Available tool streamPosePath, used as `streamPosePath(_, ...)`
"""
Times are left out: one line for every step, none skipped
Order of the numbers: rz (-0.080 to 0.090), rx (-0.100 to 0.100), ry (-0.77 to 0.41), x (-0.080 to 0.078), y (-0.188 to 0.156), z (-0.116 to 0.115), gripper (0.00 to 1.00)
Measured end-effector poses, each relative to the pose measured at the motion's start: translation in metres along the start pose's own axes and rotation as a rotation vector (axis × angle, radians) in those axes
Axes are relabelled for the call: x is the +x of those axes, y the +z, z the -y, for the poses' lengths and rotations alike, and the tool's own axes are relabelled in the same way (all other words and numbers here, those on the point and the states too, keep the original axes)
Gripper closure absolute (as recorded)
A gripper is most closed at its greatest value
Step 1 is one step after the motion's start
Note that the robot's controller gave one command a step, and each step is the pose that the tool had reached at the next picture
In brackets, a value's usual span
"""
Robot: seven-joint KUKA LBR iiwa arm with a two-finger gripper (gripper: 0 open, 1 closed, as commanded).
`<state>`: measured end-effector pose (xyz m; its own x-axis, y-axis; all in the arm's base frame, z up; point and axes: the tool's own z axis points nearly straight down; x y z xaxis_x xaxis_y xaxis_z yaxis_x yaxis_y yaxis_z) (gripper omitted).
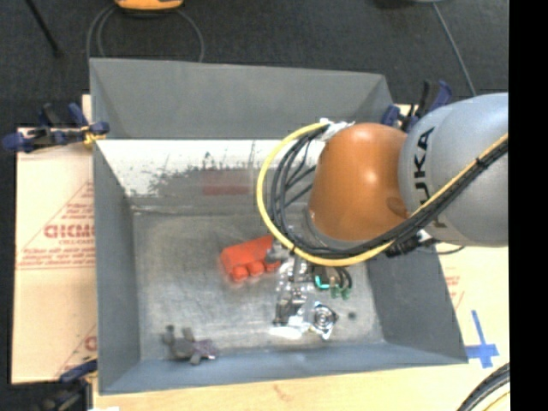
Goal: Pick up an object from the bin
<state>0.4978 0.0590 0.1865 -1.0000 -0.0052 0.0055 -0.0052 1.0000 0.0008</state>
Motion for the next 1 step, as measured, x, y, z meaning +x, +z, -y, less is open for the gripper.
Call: streamPosePath(0.019, -0.001, -0.068, -0.073, 0.089, 0.0241, 0.0)
